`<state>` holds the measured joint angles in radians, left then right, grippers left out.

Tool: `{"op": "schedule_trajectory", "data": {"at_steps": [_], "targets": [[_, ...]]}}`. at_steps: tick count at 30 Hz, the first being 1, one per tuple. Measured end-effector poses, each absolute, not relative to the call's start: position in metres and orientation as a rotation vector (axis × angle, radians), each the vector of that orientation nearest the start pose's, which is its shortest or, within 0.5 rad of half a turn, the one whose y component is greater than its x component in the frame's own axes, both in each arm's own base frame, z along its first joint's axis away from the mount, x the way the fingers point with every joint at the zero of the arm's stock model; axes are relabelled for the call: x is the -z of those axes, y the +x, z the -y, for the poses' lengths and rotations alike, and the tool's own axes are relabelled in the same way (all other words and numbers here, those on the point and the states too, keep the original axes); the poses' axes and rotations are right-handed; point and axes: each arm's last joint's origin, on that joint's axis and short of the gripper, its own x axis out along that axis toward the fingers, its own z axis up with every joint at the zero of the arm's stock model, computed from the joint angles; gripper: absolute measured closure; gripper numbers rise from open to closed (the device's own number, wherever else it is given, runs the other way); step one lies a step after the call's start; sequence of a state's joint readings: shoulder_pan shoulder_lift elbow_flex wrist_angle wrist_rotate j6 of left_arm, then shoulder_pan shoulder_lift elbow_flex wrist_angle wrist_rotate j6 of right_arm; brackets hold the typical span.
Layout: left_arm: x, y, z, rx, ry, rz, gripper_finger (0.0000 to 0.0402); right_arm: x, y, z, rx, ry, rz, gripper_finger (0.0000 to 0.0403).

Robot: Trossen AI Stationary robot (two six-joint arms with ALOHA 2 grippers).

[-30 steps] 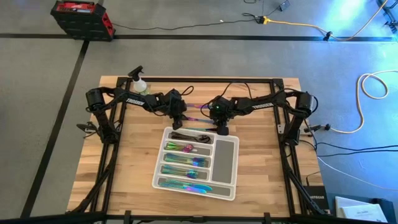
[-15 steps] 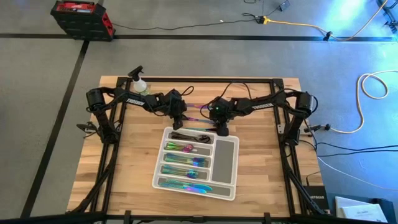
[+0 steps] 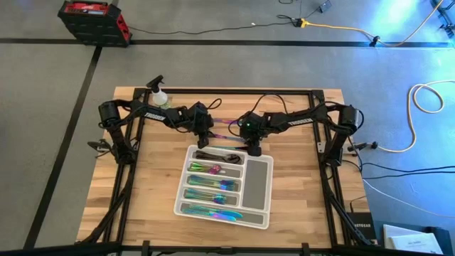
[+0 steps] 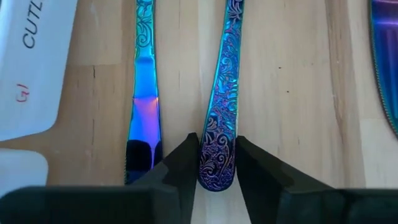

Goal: Sort silverware
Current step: Put the purple knife into the white silverware tray

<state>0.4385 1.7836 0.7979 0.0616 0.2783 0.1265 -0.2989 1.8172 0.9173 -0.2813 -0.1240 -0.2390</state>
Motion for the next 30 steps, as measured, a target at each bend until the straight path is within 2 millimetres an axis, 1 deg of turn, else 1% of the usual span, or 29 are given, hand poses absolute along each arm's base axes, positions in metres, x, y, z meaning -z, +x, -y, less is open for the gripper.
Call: {"op": "schedule_trajectory", "data": {"at_steps": [6,17,21,23,27,30], "targets": [[-0.114,0.292,-0.128,-0.097,-0.213,-0.87,0.0402,-0.115,0.306,0.092,0.056,0.026,-1.178,0.0332],[-0.116,0.293,-0.127,-0.1,-0.213,-0.864,0.0402,-0.115,0.306,0.092,0.067,0.018,-1.186,0.0335],[-0.12,0.292,-0.125,-0.102,-0.274,-0.857,0.0402,-0.115,0.306,0.092,0.065,0.02,-1.186,0.0335],[-0.127,0.292,-0.125,-0.109,-0.286,-0.841,0.0402,-0.116,0.306,0.093,0.07,0.03,-1.191,0.0335],[-0.162,0.296,-0.127,-0.118,-0.221,-0.717,0.0402,-0.122,0.31,0.094,0.069,0.034,-1.192,0.0336],[-0.183,0.294,-0.127,-0.146,-0.136,-0.662,0.0402,-0.128,0.315,0.095,0.068,0.033,-1.192,0.0336]]}}
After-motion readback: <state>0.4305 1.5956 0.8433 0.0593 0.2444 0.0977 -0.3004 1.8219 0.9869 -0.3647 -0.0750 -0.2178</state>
